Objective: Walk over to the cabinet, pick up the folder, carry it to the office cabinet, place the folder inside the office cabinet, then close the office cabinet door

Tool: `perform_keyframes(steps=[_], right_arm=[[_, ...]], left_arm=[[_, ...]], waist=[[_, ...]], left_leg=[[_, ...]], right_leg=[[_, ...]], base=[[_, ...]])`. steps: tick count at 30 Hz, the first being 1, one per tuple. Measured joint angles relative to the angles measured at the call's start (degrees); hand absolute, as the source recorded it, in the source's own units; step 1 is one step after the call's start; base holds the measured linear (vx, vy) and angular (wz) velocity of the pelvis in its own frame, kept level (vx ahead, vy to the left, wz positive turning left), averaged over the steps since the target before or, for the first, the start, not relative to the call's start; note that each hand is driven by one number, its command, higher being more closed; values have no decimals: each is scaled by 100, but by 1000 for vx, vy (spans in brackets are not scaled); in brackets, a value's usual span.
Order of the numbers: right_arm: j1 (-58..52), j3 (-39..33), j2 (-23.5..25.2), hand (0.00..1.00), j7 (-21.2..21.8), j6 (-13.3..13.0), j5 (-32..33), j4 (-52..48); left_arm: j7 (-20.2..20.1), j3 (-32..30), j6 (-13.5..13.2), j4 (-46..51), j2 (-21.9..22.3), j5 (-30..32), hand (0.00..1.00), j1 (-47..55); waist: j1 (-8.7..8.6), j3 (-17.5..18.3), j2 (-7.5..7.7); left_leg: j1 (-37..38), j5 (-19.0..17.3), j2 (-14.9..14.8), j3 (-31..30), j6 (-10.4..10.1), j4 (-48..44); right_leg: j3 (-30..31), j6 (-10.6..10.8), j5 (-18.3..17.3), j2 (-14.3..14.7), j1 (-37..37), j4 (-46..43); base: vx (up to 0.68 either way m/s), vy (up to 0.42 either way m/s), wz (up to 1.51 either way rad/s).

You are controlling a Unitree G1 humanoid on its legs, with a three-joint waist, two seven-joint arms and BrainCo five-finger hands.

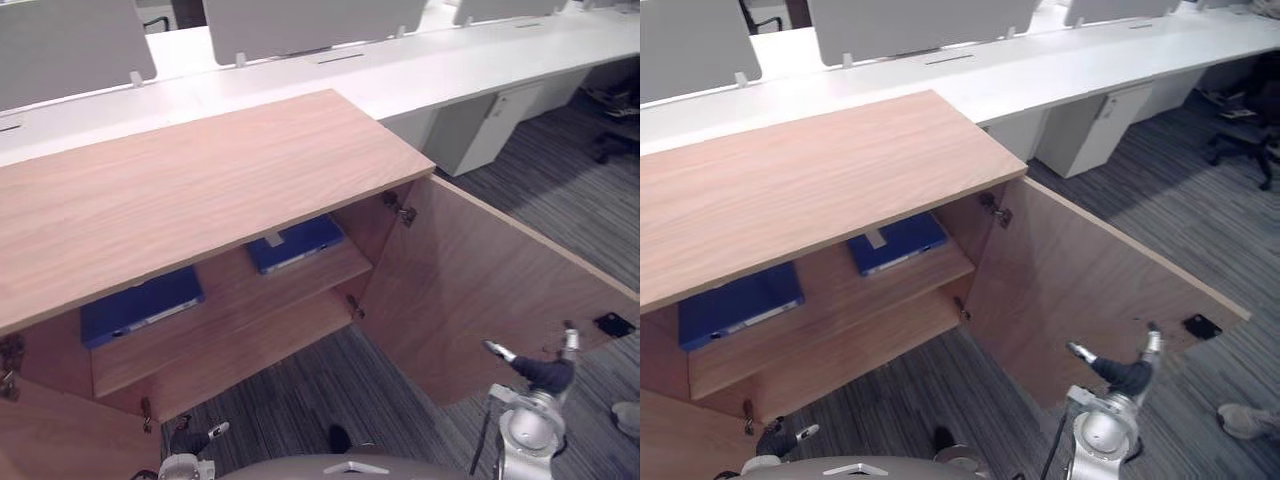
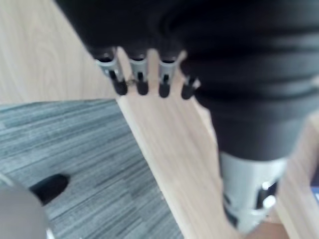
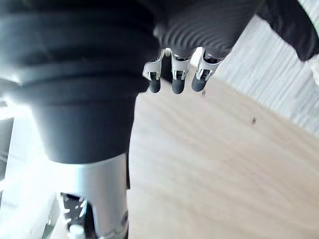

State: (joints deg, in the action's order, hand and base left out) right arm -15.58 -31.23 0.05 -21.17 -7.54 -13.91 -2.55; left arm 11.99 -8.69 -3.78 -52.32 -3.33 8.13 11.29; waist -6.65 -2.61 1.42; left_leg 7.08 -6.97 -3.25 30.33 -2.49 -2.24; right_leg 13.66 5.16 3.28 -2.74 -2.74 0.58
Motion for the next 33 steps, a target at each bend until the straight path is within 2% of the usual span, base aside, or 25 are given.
perform_keyframes(steps=[5, 7, 11, 16, 21, 24, 29, 31, 33], right_arm=[[18, -732, 126, 0, -343, -4, 141, -54], [26, -1081, 207, 0, -557, -5, 587, -54], [47, -1428, 216, 0, -572, -23, 1260, -50], [357, -1663, 15, 0, -523, -208, 2176, 366], [921, -1679, -866, 0, -217, -235, 2601, 1383], [1224, -1671, -1367, 0, 38, -233, 2713, 1988], [1484, -1464, -2177, 0, 373, -223, 2755, 2744], [1654, -1236, -2647, 0, 562, -219, 2754, 3072], [1702, -1128, -2843, 0, 626, -217, 2751, 3151]], left_arm=[[-16, 5, -10, 168, 129, 0, 0, 46], [-24, -18, -18, 350, 266, 0, 0, 78], [-39, -32, -25, 519, 427, 0, 0, 74], [-205, -27, -27, 625, 455, -4, 0, 102], [-250, 31, -51, 559, 420, -5, 0, 118], [-290, 193, -90, 417, 295, -5, 0, 110], [-369, 335, -108, 317, 83, -6, 0, 158], [-410, 447, -136, 198, 7, -8, 0, 169], [-412, 452, -136, 173, -13, -7, 0, 172]], waist=[[-108, 4, -83], [-129, 3, -141], [-138, 32, -216], [-148, 23, -224], [-138, 41, -381], [-137, 42, -405], [-133, 29, -438], [-151, -15, -512], [-149, -56, -564]], left_leg=[[-12, -128, -25, 225, -12, -91], [-9, -190, -51, 288, -7, -130], [-2, -258, -73, 411, -16, -194], [-10, -340, -135, 517, -23, -290], [-26, -318, -130, 564, 13, -301], [-40, -318, -115, 536, 13, -299], [-106, -318, -81, 398, 13, -300], [-131, -318, -33, 256, 15, -299], [-151, -323, -16, 245, 24, -298]], right_leg=[[141, 0, 0, 31, -113, -63], [137, -1, -2, 46, -149, -112], [137, -15, -18, 57, -196, -169], [147, -93, -127, 96, -242, -235], [178, -50, -109, 111, -300, -246], [154, -46, -101, 102, -280, -195], [50, -25, -76, 58, -245, -69], [21, 6, -28, 5, -201, 50], [17, 14, -10, -15, -200, 88]], base=[[-11, -20, -25], [-19, -41, -16], [-20, -34, -15], [-33, -55, -11], [7, -45, -5], [1, -24, 3], [-14, -43, 11], [-24, -32, 5], [-36, -26, 4]])
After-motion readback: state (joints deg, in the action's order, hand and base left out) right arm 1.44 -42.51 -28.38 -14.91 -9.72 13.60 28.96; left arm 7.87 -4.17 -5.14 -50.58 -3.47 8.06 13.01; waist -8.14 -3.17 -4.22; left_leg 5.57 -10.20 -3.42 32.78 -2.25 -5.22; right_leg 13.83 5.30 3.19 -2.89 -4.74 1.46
